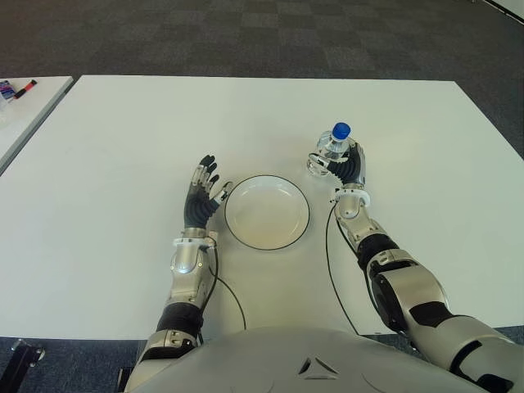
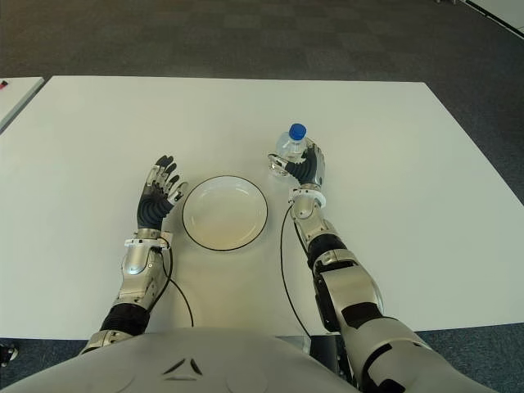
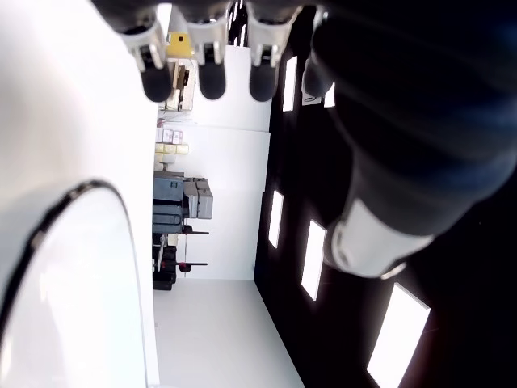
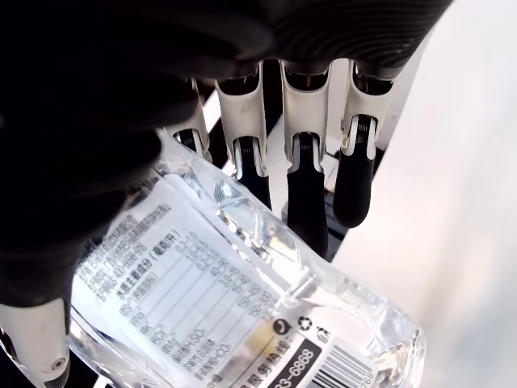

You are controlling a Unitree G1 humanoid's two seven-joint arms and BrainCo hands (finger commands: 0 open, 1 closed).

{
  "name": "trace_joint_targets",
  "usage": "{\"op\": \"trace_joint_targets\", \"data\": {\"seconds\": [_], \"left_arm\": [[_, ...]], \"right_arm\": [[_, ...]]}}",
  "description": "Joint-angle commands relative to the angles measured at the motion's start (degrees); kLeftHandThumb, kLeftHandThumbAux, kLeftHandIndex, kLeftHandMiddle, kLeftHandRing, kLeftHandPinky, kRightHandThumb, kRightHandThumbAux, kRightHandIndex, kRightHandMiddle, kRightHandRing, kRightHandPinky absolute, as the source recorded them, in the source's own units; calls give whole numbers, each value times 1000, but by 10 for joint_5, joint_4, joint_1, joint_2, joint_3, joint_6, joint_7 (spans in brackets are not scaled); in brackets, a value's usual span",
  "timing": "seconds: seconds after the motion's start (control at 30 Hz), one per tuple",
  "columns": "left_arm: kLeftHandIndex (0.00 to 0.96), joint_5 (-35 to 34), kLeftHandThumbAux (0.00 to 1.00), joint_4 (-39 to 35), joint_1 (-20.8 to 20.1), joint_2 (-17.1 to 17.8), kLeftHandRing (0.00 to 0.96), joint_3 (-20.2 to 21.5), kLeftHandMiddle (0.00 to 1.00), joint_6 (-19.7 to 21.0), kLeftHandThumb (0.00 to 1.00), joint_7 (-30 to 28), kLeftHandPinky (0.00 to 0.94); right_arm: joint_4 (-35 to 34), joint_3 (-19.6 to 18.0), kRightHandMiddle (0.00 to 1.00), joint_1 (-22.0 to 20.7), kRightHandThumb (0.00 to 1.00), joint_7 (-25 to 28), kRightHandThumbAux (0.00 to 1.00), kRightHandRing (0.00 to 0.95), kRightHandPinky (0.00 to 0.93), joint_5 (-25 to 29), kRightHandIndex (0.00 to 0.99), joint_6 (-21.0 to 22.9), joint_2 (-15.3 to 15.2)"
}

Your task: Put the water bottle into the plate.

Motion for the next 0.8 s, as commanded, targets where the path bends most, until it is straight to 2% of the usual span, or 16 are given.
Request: {"op": "trace_joint_targets", "data": {"seconds": [0.03, 0.63, 0.8], "left_arm": [[66, -1, 785, 15, -2, -1, 70, -1, 85, -3, 302, -4, 103], [60, -1, 760, 25, -7, -2, 81, -2, 86, -3, 314, -3, 120], [62, 0, 749, 23, -6, -3, 85, -2, 88, 1, 320, 1, 128]], "right_arm": [[-25, 2, 488, 11, 839, -10, 679, 526, 509, -6, 407, -27, 2], [-89, 6, 485, 37, 841, -8, 677, 541, 558, -23, 415, -18, 0], [-104, 9, 490, 43, 841, -13, 676, 545, 545, -32, 413, -14, 0]]}}
